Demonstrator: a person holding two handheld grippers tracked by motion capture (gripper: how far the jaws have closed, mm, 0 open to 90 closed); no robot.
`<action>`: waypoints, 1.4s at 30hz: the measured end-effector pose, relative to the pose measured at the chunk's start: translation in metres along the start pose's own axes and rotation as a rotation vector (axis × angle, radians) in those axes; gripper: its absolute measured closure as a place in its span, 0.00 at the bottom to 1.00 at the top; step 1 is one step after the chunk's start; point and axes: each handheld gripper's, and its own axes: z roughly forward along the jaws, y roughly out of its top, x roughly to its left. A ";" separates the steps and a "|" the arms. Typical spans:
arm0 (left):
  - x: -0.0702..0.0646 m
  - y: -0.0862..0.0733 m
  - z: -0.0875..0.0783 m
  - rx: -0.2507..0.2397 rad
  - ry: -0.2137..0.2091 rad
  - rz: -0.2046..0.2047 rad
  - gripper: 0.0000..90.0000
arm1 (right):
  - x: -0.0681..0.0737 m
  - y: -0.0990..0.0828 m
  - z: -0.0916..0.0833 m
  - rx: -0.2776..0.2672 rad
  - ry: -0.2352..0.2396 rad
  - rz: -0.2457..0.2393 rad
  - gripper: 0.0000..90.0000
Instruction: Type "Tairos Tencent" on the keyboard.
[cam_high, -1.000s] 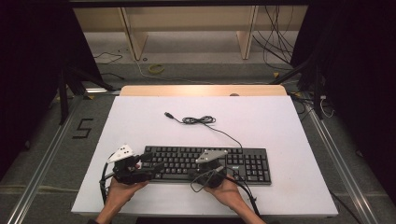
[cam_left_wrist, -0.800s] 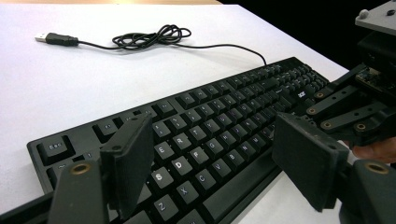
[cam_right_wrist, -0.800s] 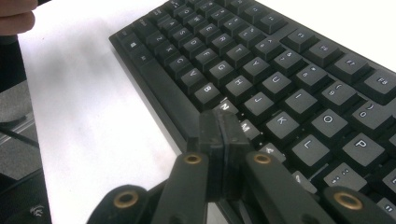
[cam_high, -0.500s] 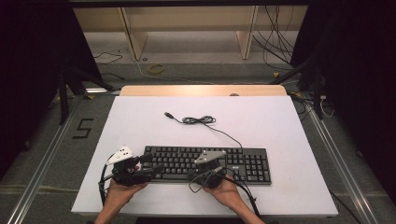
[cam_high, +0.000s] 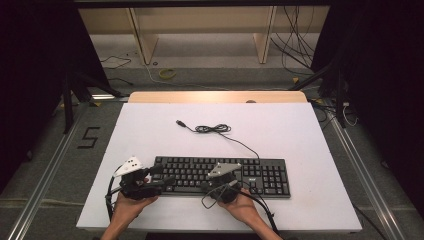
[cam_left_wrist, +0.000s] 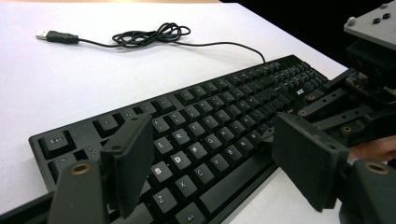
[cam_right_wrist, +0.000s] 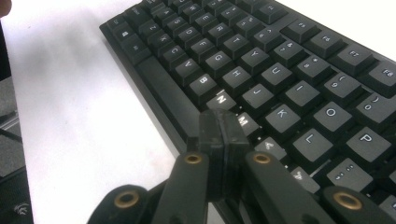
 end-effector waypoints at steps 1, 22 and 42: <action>0.000 0.000 0.000 0.001 0.000 0.000 0.32 | 0.000 0.000 0.000 0.000 0.000 0.002 1.00; 0.004 0.000 0.000 0.008 0.015 -0.005 0.32 | -0.005 0.006 -0.012 -0.071 0.042 0.085 0.82; 0.012 -0.001 0.000 0.053 0.068 -0.040 0.32 | -0.013 0.020 -0.011 -0.084 0.049 0.120 0.50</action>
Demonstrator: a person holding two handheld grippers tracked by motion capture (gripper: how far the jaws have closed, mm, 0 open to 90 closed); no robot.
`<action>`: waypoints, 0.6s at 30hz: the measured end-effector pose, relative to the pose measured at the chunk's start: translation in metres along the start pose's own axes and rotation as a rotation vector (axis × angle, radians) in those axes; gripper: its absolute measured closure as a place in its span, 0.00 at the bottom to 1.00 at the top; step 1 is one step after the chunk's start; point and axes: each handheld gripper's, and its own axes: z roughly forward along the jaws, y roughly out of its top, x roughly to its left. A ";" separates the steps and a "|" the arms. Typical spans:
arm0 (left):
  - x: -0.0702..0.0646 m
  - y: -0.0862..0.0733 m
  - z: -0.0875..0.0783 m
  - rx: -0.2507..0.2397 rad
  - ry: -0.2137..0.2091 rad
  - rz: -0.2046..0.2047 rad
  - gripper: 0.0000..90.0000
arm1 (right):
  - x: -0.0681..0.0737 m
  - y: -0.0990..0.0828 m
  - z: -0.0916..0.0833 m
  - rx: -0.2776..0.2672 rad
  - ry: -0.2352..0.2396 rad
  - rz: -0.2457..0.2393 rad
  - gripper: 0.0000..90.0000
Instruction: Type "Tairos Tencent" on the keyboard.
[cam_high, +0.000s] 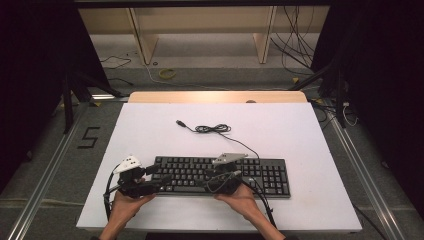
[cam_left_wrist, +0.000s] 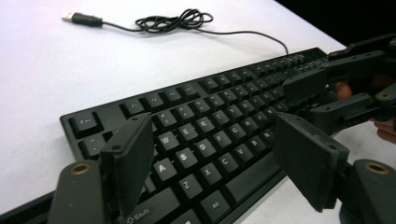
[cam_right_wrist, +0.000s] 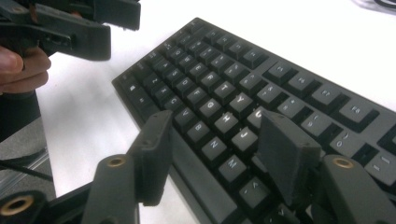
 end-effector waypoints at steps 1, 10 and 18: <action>0.000 0.000 0.000 0.004 0.005 -0.002 0.32 | 0.000 0.001 0.001 0.002 -0.001 0.002 0.49; 0.007 -0.003 -0.001 0.057 0.041 -0.035 0.40 | -0.003 0.011 0.008 0.003 -0.012 -0.003 0.46; 0.011 -0.004 -0.001 0.108 0.077 -0.036 0.58 | -0.005 0.020 0.016 -0.006 -0.022 -0.005 0.50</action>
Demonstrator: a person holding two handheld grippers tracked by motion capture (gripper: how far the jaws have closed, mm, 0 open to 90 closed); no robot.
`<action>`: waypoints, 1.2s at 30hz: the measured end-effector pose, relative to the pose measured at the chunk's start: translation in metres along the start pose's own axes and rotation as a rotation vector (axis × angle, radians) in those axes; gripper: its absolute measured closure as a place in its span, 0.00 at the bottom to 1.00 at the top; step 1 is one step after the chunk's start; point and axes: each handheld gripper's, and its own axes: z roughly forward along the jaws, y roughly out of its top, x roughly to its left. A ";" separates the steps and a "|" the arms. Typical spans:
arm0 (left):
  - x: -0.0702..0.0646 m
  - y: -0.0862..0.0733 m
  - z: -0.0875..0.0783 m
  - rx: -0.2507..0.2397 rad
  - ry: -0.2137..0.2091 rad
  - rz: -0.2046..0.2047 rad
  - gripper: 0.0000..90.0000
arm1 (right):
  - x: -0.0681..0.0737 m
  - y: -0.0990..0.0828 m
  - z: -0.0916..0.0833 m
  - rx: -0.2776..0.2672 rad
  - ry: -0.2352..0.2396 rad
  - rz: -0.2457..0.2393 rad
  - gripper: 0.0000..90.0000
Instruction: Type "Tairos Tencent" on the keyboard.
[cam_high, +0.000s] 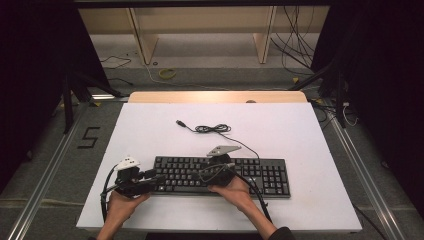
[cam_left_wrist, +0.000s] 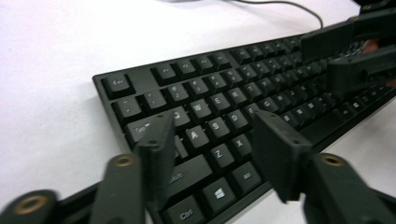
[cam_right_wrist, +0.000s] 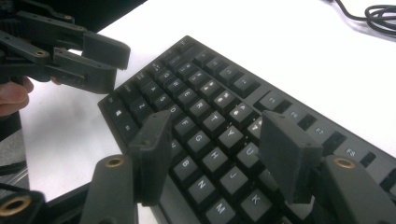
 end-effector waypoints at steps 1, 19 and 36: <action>0.000 0.000 0.000 0.006 0.002 0.005 0.60 | 0.000 0.001 0.001 0.002 -0.002 -0.001 0.51; 0.001 -0.003 0.004 0.095 0.037 0.053 0.99 | 0.004 0.010 0.019 0.019 -0.017 -0.027 0.94; 0.002 -0.004 0.007 0.130 0.042 0.053 0.99 | 0.007 0.015 0.043 0.074 -0.049 -0.031 1.00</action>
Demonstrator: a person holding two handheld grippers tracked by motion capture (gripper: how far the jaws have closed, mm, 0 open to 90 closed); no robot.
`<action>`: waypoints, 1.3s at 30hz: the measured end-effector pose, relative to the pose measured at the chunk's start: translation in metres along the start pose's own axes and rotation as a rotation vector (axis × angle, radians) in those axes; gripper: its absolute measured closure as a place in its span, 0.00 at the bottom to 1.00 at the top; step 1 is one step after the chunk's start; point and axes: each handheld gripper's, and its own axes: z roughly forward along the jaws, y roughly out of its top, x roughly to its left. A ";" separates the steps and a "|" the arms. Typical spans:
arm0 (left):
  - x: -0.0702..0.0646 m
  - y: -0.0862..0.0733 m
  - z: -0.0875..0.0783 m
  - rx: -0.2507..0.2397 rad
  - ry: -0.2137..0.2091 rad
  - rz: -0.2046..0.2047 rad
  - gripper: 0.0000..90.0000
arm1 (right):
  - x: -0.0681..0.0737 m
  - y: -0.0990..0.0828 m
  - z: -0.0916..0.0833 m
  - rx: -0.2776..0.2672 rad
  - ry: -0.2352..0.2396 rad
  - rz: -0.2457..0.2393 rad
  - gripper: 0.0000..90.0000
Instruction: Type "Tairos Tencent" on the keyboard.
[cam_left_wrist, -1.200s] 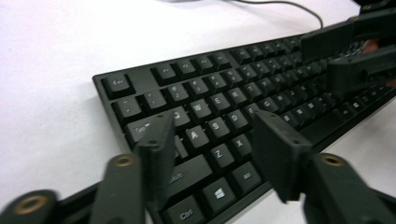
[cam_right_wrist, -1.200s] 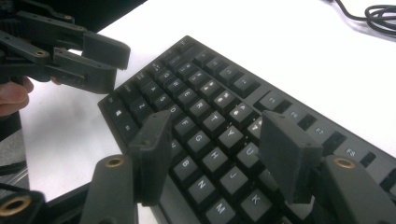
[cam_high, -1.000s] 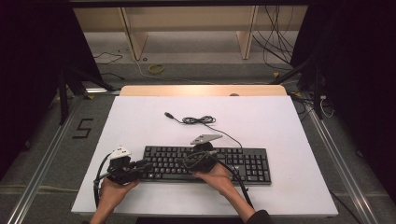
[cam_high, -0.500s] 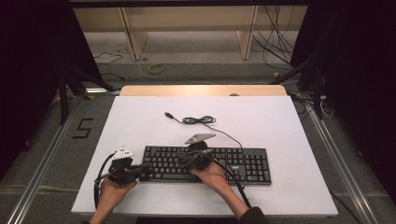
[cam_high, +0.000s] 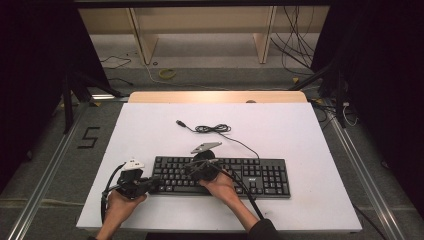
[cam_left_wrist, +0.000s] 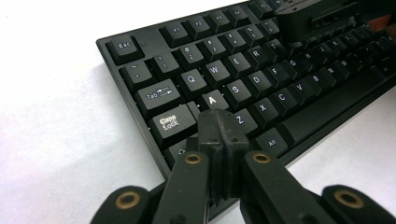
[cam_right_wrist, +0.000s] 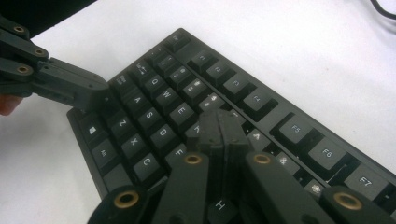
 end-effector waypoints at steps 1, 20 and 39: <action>0.000 0.000 0.000 0.002 0.001 0.001 0.99 | 0.000 0.000 0.001 0.001 -0.003 0.002 1.00; 0.002 0.000 0.002 0.017 -0.006 -0.003 0.99 | 0.000 -0.002 0.006 0.020 -0.012 0.006 1.00; 0.000 0.000 0.003 0.013 -0.014 -0.007 0.99 | 0.002 -0.004 0.005 0.011 -0.017 0.025 0.98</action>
